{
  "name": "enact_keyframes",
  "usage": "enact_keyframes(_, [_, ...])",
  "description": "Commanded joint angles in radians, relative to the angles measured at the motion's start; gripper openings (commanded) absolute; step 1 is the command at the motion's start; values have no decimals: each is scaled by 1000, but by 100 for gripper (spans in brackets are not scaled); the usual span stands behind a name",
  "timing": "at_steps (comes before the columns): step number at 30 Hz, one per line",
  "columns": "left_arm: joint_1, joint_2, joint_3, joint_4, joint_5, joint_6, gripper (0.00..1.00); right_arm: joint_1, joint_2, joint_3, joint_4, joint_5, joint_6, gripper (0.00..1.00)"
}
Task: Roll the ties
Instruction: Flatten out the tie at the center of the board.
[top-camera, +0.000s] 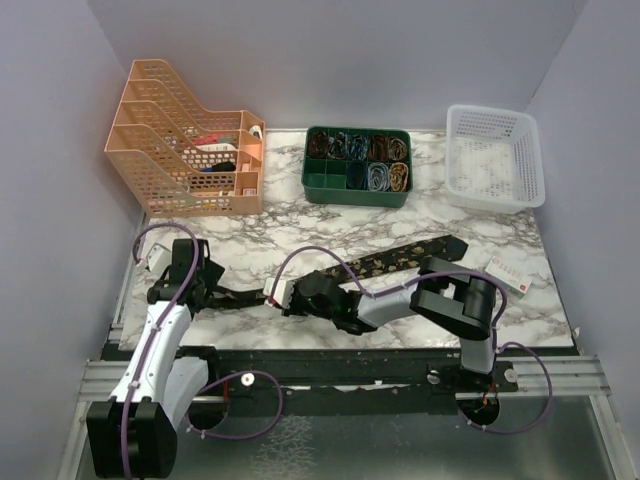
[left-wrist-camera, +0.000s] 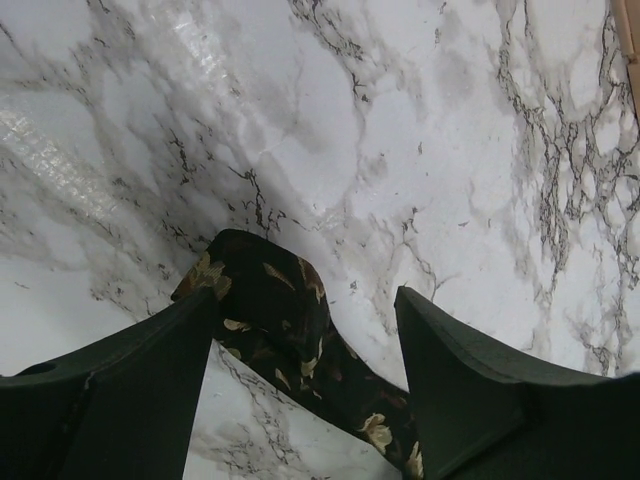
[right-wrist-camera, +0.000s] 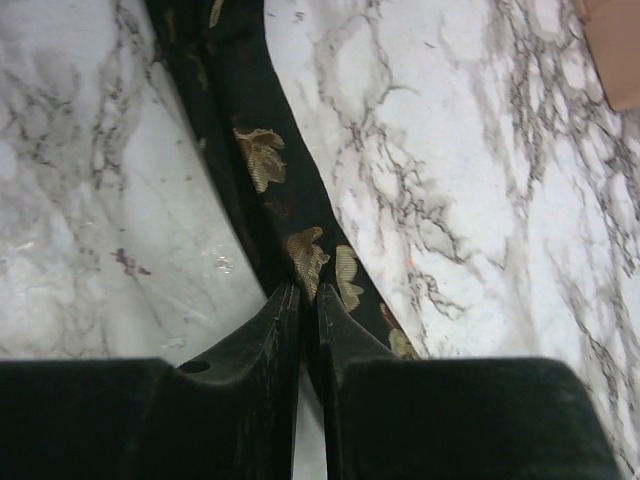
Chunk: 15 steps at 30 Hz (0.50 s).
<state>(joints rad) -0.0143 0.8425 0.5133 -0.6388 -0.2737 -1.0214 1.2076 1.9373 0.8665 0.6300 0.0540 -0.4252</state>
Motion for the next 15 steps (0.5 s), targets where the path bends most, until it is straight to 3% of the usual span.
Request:
enact_keyframes(1, [5,-25,-3,-81,-30,-52,69,-1,-3,-1,37,119,3,18])
enact_keyframes(7, [6,-41,-55,-78,11,-87,61,-1,2,60,-68,122,49,23])
enact_keyframes(10, [5,-62,-70,-76,33,-99,50,-1,-24,48,-78,132,78,36])
enact_keyframes(13, [6,-90,-75,-80,23,-106,34,-2,-88,37,-121,133,121,40])
enact_keyframes(15, [5,-115,-70,-82,12,-108,32,-2,-158,29,-165,105,156,45])
